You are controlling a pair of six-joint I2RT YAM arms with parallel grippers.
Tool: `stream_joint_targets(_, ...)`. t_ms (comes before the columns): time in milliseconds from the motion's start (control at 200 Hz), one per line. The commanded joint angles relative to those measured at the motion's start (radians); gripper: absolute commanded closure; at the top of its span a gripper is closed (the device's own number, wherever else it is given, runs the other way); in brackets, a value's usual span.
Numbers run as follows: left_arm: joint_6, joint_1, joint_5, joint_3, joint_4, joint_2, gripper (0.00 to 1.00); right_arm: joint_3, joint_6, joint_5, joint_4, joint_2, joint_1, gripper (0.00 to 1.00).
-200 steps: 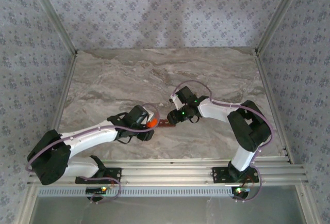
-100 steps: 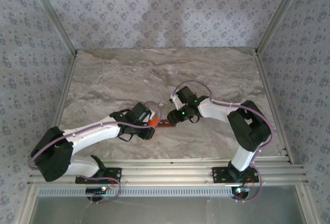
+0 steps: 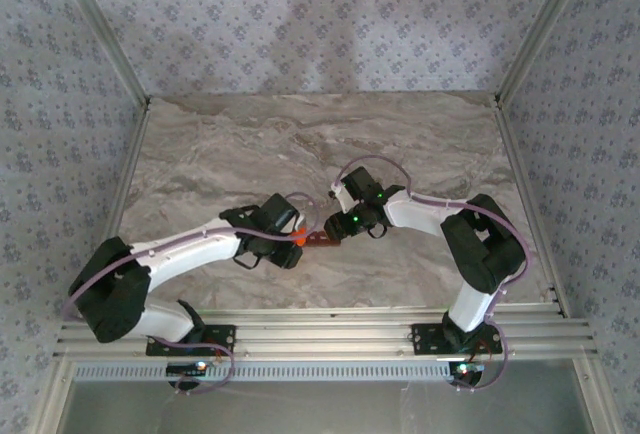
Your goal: Sort the pills into containers
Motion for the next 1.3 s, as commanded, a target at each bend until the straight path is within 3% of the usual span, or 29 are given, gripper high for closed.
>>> stream_joint_targets(0,0.019,-0.006,0.011,0.049,-0.054,0.018,1.0,0.008,0.003,0.023,-0.044,0.032,-0.011,0.41)
stream_joint_targets(1294,0.081,0.048,0.08,0.177,-0.23,0.117,1.0,0.006,0.007,0.013,-0.037,0.042,-0.011,0.42)
